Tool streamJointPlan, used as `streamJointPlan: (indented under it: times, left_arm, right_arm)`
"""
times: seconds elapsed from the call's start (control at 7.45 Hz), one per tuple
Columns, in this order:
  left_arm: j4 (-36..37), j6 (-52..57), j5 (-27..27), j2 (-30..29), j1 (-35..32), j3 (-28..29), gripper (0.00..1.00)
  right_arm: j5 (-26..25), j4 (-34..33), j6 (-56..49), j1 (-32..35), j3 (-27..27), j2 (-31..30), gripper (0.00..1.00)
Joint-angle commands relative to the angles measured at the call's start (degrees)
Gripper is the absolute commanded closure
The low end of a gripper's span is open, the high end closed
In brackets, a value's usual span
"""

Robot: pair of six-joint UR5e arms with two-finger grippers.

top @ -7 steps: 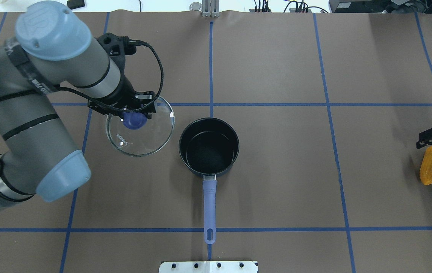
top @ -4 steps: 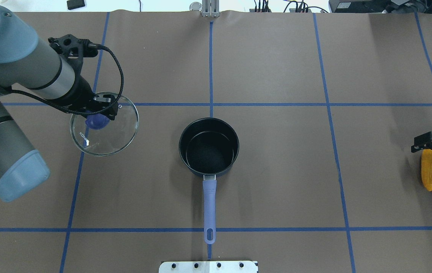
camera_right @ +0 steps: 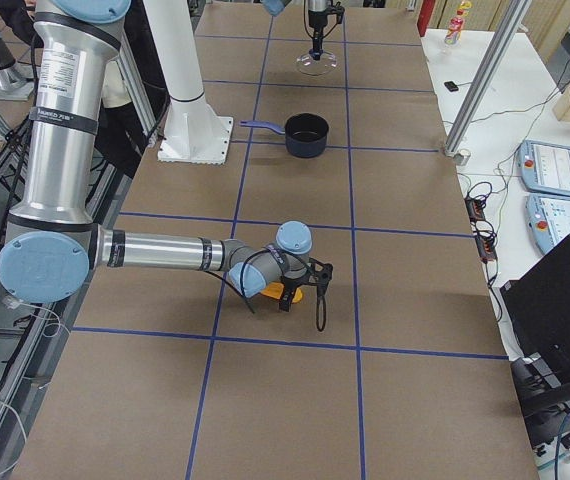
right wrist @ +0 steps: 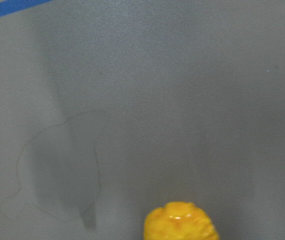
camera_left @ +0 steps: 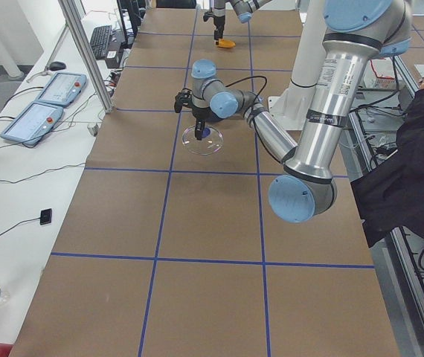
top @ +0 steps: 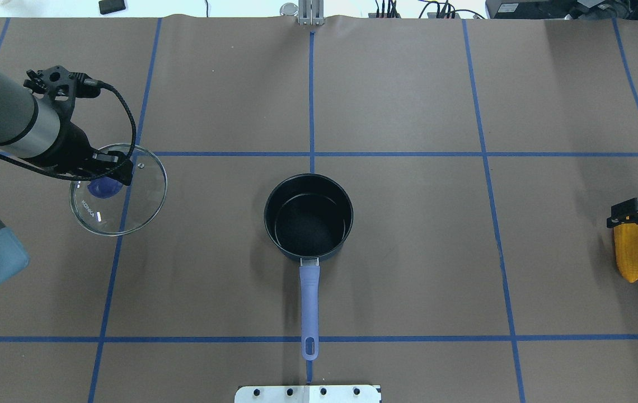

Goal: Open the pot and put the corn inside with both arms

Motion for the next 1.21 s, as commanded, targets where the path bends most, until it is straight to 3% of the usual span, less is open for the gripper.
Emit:
streamJointPlan:
  times: [0.0,0.27,0.67,1.07]
  left_arm:
    - [-0.35,2.58,-0.07,1.03,-1.27,0.85,0.44]
    - [-0.44,6.18,-0.16,3.57,-2.16,1.47,0.44]
    - [-9.72,7.52,-0.16,5.59,-2.34,6.91,0.44]
    - [-10.28,7.61,-0.16,5.69,-2.42,8.24,0.45]
  right_arm:
    - [0.21,-0.03,-0.01,0.02,0.75,-0.13,0.12]
    - [0.21,-0.03,-0.01,-0.15,0.75,-0.39,0.1]
    - [0.38,-0.03,-0.27,-0.15,0.75,-0.66,0.28]
    - [0.38,0.06,-0.54,-0.24,0.75,-0.57,0.43]
